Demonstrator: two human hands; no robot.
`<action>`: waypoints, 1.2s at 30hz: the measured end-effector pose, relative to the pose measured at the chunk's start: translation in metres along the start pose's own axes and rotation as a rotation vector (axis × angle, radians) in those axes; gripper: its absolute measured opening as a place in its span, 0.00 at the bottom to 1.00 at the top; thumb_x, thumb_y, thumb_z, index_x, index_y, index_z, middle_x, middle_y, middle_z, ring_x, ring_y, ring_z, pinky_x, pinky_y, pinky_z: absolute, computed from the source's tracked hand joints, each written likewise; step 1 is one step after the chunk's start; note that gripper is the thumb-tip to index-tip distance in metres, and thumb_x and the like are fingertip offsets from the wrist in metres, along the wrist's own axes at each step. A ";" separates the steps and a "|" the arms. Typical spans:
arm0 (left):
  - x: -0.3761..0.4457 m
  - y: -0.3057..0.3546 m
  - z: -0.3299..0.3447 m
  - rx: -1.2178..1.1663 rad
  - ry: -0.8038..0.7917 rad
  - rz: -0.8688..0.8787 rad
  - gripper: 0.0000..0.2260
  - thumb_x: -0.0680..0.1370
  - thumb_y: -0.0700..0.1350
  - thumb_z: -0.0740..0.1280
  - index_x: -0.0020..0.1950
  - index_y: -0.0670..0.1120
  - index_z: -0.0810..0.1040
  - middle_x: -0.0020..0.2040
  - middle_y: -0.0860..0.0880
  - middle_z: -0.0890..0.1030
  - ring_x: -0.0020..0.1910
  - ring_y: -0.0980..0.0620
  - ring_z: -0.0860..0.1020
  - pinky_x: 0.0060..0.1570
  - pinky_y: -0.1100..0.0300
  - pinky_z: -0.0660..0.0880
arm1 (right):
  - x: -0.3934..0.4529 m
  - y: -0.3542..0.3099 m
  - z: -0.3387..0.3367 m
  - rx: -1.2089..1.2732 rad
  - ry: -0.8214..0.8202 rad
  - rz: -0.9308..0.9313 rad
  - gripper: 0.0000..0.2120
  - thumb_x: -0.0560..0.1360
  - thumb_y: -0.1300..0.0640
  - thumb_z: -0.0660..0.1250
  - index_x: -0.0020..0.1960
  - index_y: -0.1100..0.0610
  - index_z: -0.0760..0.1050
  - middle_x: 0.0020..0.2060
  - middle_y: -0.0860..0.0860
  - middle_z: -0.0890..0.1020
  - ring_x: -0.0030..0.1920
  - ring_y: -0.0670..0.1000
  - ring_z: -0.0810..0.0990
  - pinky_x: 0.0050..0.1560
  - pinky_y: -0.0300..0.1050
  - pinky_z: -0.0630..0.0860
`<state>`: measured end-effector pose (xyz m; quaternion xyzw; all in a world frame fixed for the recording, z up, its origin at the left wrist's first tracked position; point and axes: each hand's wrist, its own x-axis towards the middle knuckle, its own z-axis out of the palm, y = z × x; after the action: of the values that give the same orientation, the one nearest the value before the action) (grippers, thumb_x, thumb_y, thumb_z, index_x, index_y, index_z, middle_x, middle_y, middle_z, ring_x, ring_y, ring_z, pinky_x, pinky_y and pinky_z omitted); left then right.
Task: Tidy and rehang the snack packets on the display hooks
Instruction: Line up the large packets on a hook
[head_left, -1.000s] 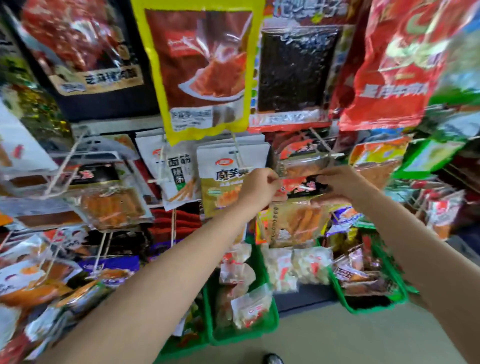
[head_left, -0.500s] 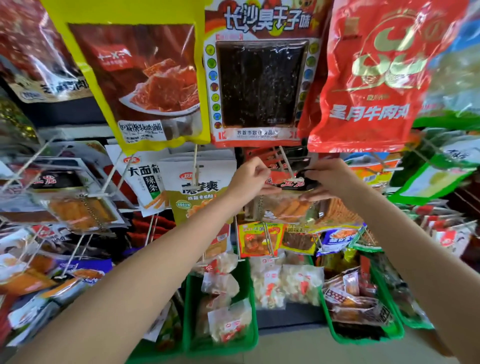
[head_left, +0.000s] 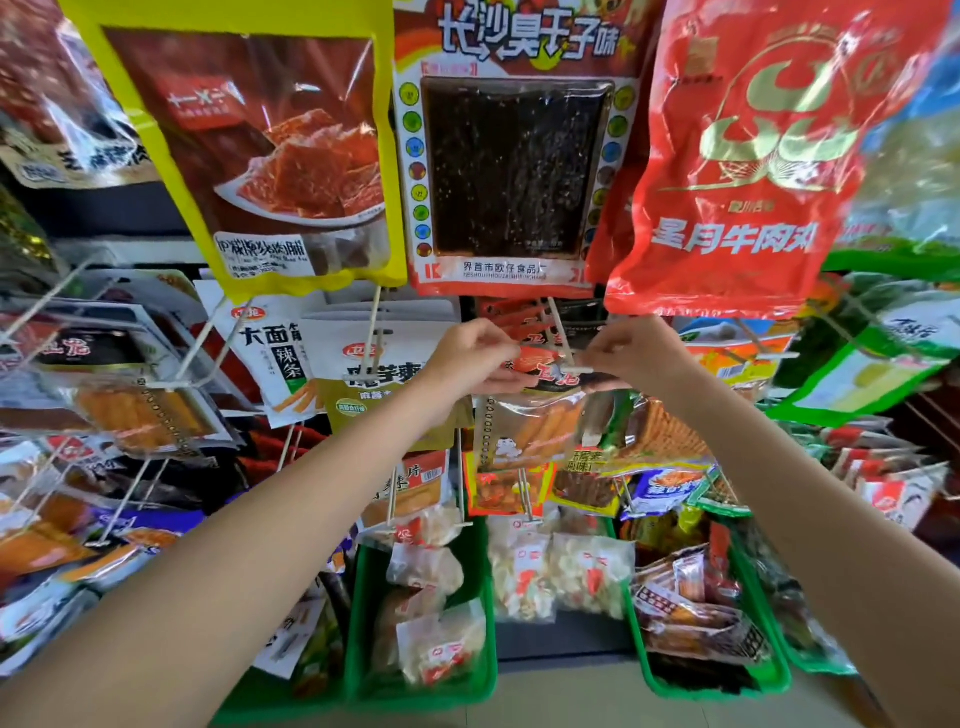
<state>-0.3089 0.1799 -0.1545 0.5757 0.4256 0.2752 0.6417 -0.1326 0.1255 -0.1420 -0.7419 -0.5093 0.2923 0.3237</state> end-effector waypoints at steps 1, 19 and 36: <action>-0.001 0.002 -0.001 0.063 -0.034 0.023 0.04 0.76 0.37 0.65 0.45 0.43 0.72 0.53 0.42 0.78 0.39 0.47 0.84 0.40 0.59 0.81 | 0.002 0.001 0.000 0.029 -0.019 0.014 0.06 0.71 0.62 0.71 0.35 0.59 0.78 0.33 0.54 0.80 0.34 0.54 0.82 0.41 0.37 0.80; 0.009 -0.022 0.017 0.999 0.236 0.515 0.18 0.74 0.33 0.63 0.63 0.42 0.69 0.63 0.44 0.69 0.39 0.50 0.75 0.35 0.64 0.70 | -0.002 0.027 0.037 -0.172 0.398 -0.031 0.13 0.73 0.68 0.62 0.57 0.65 0.74 0.55 0.61 0.76 0.55 0.59 0.73 0.44 0.38 0.63; -0.146 -0.113 -0.285 1.350 0.191 0.455 0.23 0.72 0.37 0.59 0.67 0.41 0.64 0.63 0.38 0.71 0.55 0.38 0.76 0.51 0.51 0.76 | -0.078 -0.158 0.315 -0.441 -0.187 -0.579 0.16 0.74 0.67 0.57 0.60 0.64 0.72 0.59 0.62 0.75 0.57 0.61 0.75 0.54 0.49 0.67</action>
<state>-0.6417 0.1794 -0.2243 0.8948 0.4265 0.1280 0.0323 -0.4865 0.1518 -0.2059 -0.5891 -0.7760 0.1385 0.1774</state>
